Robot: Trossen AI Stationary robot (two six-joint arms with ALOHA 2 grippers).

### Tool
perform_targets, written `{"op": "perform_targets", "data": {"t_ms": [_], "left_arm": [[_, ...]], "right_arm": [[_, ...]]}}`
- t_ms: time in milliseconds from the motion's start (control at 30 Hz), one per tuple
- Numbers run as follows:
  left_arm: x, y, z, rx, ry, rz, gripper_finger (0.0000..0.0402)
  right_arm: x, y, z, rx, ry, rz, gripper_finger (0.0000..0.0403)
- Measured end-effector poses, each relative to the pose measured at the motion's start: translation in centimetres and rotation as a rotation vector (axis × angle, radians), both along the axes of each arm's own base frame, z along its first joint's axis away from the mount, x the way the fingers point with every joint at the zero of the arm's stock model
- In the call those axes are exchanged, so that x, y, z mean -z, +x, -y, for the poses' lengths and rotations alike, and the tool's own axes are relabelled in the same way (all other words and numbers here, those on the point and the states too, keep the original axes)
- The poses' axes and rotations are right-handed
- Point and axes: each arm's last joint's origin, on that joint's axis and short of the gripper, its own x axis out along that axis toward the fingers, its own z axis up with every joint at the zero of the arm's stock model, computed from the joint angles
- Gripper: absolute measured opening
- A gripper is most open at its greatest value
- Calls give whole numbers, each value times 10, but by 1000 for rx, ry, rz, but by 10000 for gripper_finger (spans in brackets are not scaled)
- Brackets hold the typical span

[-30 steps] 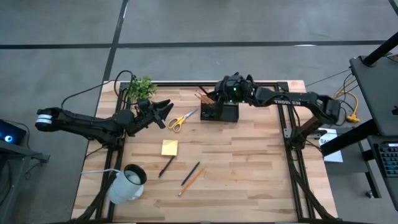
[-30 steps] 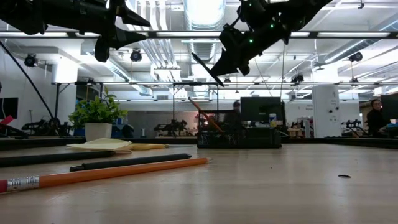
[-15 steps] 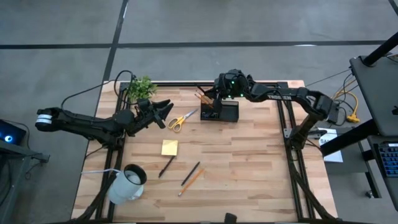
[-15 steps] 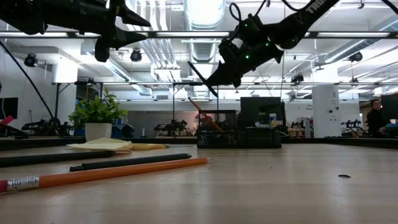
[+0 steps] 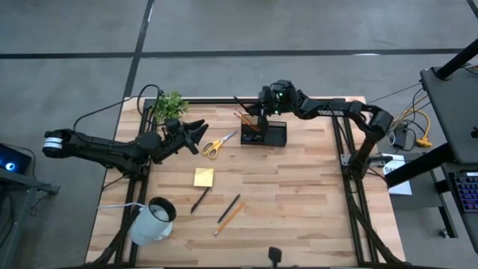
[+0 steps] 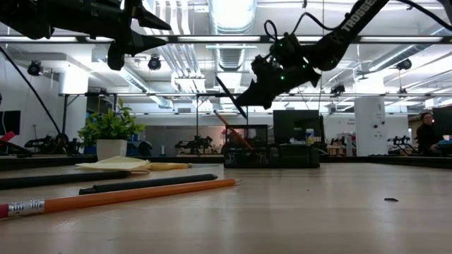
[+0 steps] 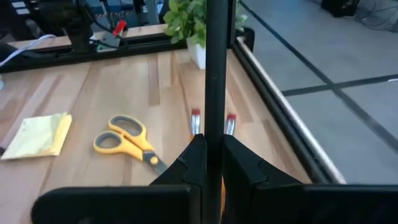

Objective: Pick and place office supplies into organizer
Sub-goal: Put the right pen into the desk organizer

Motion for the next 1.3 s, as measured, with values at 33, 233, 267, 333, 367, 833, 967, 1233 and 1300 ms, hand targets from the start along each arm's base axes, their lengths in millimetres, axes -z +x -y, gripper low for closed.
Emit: {"op": "perform_targets", "data": {"t_ms": [33, 233, 267, 333, 367, 833, 967, 1233, 1300], "left_arm": [[0, 0, 0, 0, 0, 0, 157], [0, 0, 0, 0, 0, 0, 157], [0, 0, 0, 0, 0, -1, 157], [0, 0, 0, 0, 0, -1, 157], [0, 0, 0, 0, 0, -1, 157], [0, 0, 0, 0, 0, -1, 157], [0, 0, 0, 0, -1, -1, 157], [0, 0, 0, 0, -2, 1, 157], [0, 0, 0, 0, -3, 3, 157]], "right_arm": [[3, -1, 0, 0, 3, 4, 22], [16, -10, -2, -7, 21, 26, 22], [16, -10, -2, -7, 21, 26, 22], [19, -12, -3, -20, 30, 22, 22], [21, -12, -4, -27, 33, 16, 22], [32, -17, -7, -21, 19, -68, 22], [35, -18, -7, -28, 23, -95, 23], [35, -19, -7, -4, 7, -106, 23], [35, -19, -7, -5, 7, -107, 23]]}}
